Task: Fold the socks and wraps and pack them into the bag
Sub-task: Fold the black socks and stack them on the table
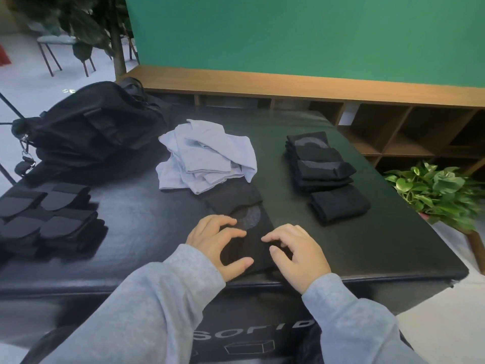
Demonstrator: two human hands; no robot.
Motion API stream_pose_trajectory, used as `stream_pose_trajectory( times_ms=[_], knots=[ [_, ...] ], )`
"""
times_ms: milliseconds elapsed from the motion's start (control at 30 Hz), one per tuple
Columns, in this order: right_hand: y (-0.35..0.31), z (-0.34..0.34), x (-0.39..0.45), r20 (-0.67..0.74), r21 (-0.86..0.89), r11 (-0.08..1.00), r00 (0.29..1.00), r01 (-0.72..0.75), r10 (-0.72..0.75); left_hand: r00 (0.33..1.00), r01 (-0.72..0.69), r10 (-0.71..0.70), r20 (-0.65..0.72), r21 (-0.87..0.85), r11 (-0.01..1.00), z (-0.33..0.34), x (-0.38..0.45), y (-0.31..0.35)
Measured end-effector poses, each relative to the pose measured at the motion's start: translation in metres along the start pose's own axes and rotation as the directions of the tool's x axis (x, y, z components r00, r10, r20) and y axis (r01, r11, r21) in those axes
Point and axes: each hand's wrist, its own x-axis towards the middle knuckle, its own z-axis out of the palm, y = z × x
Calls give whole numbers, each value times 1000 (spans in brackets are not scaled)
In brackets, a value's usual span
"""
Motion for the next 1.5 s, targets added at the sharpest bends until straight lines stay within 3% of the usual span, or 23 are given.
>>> stream_pose_trajectory(
  times_ms=[133,333,433,633,800,867,1000,1200,1500],
  knots=[
    [-1,0,-3,32,-37,994,995,100,-99,982,-183,182,44,33,983,2,-14,-4],
    [-3,3,-7,26,-56,983,985,173,-172,978,-209,208,33,22,978,2,-22,-5],
    [-3,5,-9,87,-99,969,972,225,-217,982,-190,190,10,-10,982,4,-21,-9],
    [2,6,-8,59,-81,970,973,229,-224,997,-80,75,-32,-167,983,-1,-23,-6],
    [3,4,-9,57,-67,970,972,234,-230,975,216,-222,8,-266,939,-10,-25,-1],
    [3,7,-7,56,-111,962,968,250,-245,965,260,-256,52,-292,920,-14,-24,3],
    [6,9,-2,2,-71,979,981,192,-193,971,237,-216,99,-351,906,-22,-24,7],
    [-1,6,3,-4,-35,999,1000,-29,29,963,269,-254,90,-360,893,-25,-23,14],
    [-20,11,21,-44,3,953,952,-304,304,898,439,-439,24,-50,897,-18,-5,11]
  ],
)
